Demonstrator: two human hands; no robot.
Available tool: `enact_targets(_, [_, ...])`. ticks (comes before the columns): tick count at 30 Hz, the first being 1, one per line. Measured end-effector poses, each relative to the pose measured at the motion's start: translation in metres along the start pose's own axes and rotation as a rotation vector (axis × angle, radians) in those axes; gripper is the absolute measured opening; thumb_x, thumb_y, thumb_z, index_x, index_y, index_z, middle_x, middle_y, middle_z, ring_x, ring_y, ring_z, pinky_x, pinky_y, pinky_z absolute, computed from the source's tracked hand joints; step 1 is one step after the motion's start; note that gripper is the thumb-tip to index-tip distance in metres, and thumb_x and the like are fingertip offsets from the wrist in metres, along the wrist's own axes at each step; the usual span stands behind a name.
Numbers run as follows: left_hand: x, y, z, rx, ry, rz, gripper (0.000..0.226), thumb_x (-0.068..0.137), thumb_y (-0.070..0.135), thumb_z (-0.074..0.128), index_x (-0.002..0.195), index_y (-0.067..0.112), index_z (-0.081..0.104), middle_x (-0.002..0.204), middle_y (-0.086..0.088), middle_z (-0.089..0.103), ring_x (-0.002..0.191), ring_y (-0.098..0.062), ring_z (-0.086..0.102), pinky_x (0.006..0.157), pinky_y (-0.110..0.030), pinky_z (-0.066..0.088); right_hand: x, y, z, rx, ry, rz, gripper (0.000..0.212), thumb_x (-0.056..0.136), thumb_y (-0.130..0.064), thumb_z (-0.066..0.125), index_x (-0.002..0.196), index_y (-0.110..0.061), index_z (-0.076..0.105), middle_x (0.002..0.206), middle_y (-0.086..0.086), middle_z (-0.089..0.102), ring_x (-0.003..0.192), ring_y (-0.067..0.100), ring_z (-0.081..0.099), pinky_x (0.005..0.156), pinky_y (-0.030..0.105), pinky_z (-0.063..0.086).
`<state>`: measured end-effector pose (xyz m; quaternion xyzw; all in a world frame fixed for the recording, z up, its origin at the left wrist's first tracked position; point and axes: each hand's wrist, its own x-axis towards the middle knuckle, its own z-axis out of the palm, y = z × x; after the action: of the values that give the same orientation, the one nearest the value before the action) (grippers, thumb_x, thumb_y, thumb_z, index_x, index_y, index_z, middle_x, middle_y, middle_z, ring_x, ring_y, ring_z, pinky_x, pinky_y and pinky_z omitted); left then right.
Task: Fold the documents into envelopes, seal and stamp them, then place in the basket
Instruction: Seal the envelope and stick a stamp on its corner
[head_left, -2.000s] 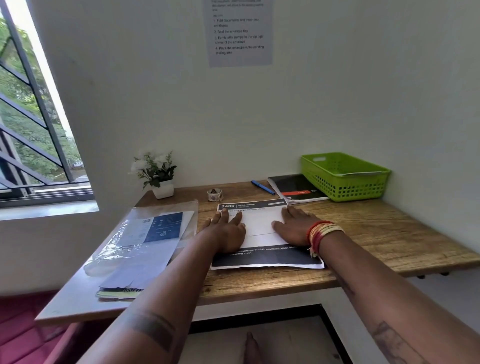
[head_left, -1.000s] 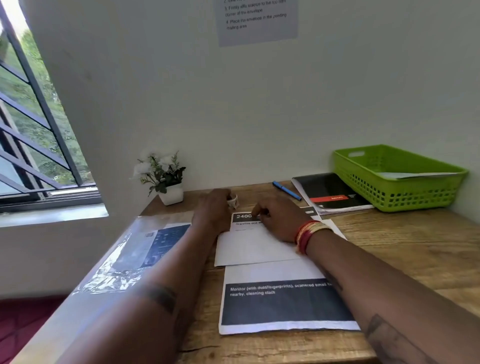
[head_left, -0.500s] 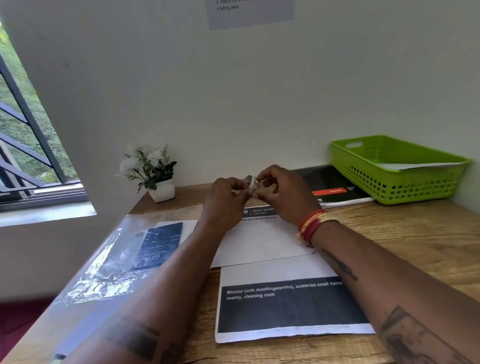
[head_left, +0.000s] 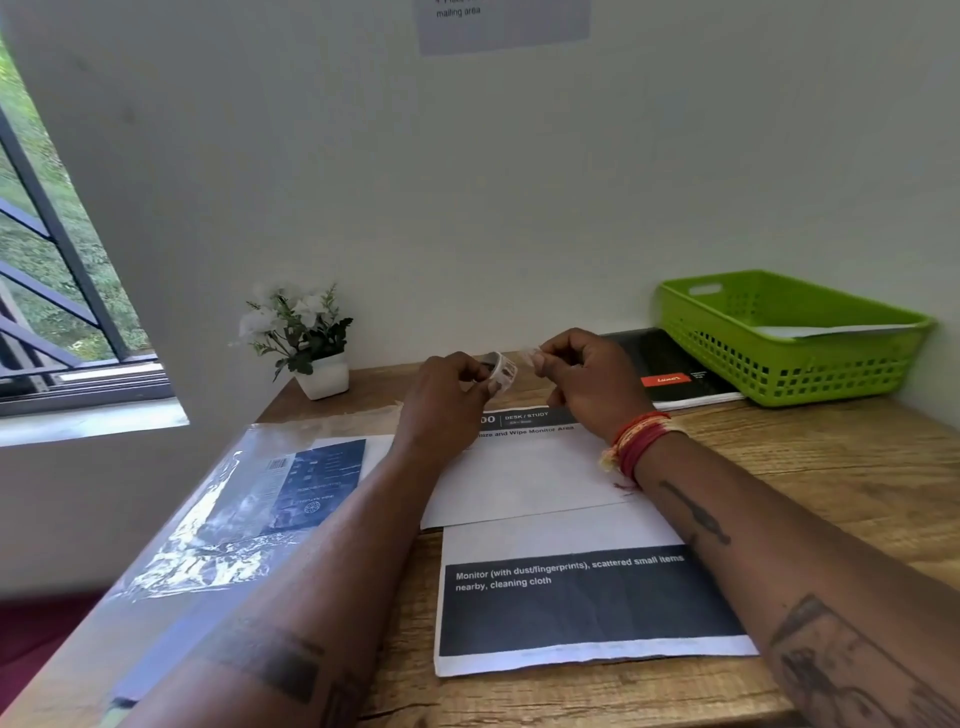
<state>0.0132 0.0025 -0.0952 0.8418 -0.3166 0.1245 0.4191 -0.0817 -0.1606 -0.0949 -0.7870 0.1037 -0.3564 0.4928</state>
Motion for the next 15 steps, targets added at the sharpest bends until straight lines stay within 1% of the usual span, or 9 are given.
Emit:
enact_targets(2, [0.002, -0.005, -0.002, 0.036, 0.015, -0.003, 0.012, 0.09, 0.034, 0.074, 0.097, 0.025, 0.07, 0.107, 0.004, 0.063, 0.09, -0.012, 0.057, 0.063, -0.019, 0.035, 0.0, 0.0, -0.001, 0.039, -0.003, 0.03, 0.01, 0.094, -0.022, 0.07, 0.094, -0.012, 0.067, 0.086, 0.01, 0.073, 0.05, 0.018, 0.063, 0.054, 0.028, 0.052])
enact_targets(3, [0.002, -0.007, -0.003, 0.073, 0.018, -0.015, 0.014, 0.091, 0.032, 0.073, 0.101, 0.023, 0.071, 0.108, 0.003, 0.059, 0.09, -0.014, 0.055, 0.068, -0.022, 0.036, 0.0, 0.0, -0.001, 0.05, -0.012, 0.036, 0.01, 0.094, -0.021, 0.07, 0.095, -0.011, 0.068, 0.087, 0.01, 0.074, 0.05, 0.018, 0.063, 0.054, 0.029, 0.052])
enact_targets(4, [0.003, -0.01, -0.004, 0.127, 0.02, -0.03, 0.016, 0.092, 0.031, 0.072, 0.104, 0.021, 0.071, 0.11, 0.0, 0.056, 0.091, -0.018, 0.056, 0.073, -0.024, 0.038, 0.001, 0.001, -0.001, 0.056, -0.023, 0.037, 0.01, 0.094, -0.021, 0.07, 0.095, -0.011, 0.068, 0.087, 0.01, 0.074, 0.049, 0.018, 0.063, 0.054, 0.029, 0.052])
enact_targets(6, [0.006, -0.016, -0.004, 0.228, 0.031, -0.06, 0.018, 0.093, 0.026, 0.069, 0.11, 0.021, 0.071, 0.117, -0.008, 0.056, 0.1, -0.027, 0.06, 0.078, -0.03, 0.043, 0.0, 0.001, -0.001, 0.061, -0.047, 0.029, 0.008, 0.093, -0.021, 0.071, 0.093, -0.014, 0.068, 0.085, 0.009, 0.075, 0.049, 0.018, 0.064, 0.055, 0.029, 0.051])
enact_targets(8, [0.009, -0.021, -0.004, 0.283, 0.042, -0.105, 0.02, 0.091, 0.022, 0.069, 0.111, 0.023, 0.07, 0.121, -0.009, 0.055, 0.105, -0.032, 0.061, 0.083, -0.035, 0.049, -0.001, 0.0, 0.0, 0.061, -0.065, 0.021, 0.007, 0.093, -0.023, 0.072, 0.092, -0.017, 0.069, 0.083, 0.008, 0.075, 0.05, 0.02, 0.066, 0.054, 0.033, 0.053])
enact_targets(10, [0.011, -0.025, -0.004, 0.322, 0.016, -0.157, 0.023, 0.09, 0.021, 0.071, 0.112, 0.025, 0.069, 0.121, -0.009, 0.054, 0.105, -0.033, 0.061, 0.084, -0.038, 0.051, -0.002, -0.001, 0.001, 0.055, -0.079, 0.018, 0.007, 0.091, -0.022, 0.074, 0.092, -0.017, 0.071, 0.08, 0.009, 0.075, 0.055, 0.022, 0.069, 0.058, 0.045, 0.056])
enact_targets(12, [0.009, -0.022, -0.003, 0.375, 0.002, -0.167, 0.026, 0.092, 0.025, 0.067, 0.118, 0.024, 0.066, 0.125, -0.01, 0.054, 0.108, -0.035, 0.061, 0.089, -0.042, 0.051, -0.002, 0.0, 0.001, 0.062, -0.092, 0.008, 0.003, 0.089, -0.018, 0.075, 0.09, -0.018, 0.072, 0.079, 0.01, 0.075, 0.063, 0.024, 0.072, 0.065, 0.055, 0.058])
enact_targets(14, [0.007, -0.012, -0.006, 0.389, 0.061, -0.108, 0.029, 0.096, 0.03, 0.058, 0.123, 0.022, 0.064, 0.125, -0.012, 0.056, 0.109, -0.036, 0.06, 0.092, -0.043, 0.05, -0.002, 0.001, 0.002, 0.063, -0.085, -0.012, 0.007, 0.086, -0.016, 0.076, 0.087, -0.021, 0.073, 0.079, 0.008, 0.076, 0.074, 0.027, 0.075, 0.073, 0.058, 0.06])
enact_targets(15, [0.006, -0.006, -0.007, 0.362, 0.104, -0.062, 0.028, 0.098, 0.033, 0.055, 0.12, 0.02, 0.066, 0.121, -0.012, 0.061, 0.105, -0.034, 0.061, 0.089, -0.041, 0.05, -0.002, 0.001, 0.002, 0.057, -0.081, -0.026, 0.009, 0.086, -0.014, 0.076, 0.086, -0.022, 0.074, 0.079, 0.006, 0.077, 0.078, 0.027, 0.075, 0.076, 0.057, 0.06])
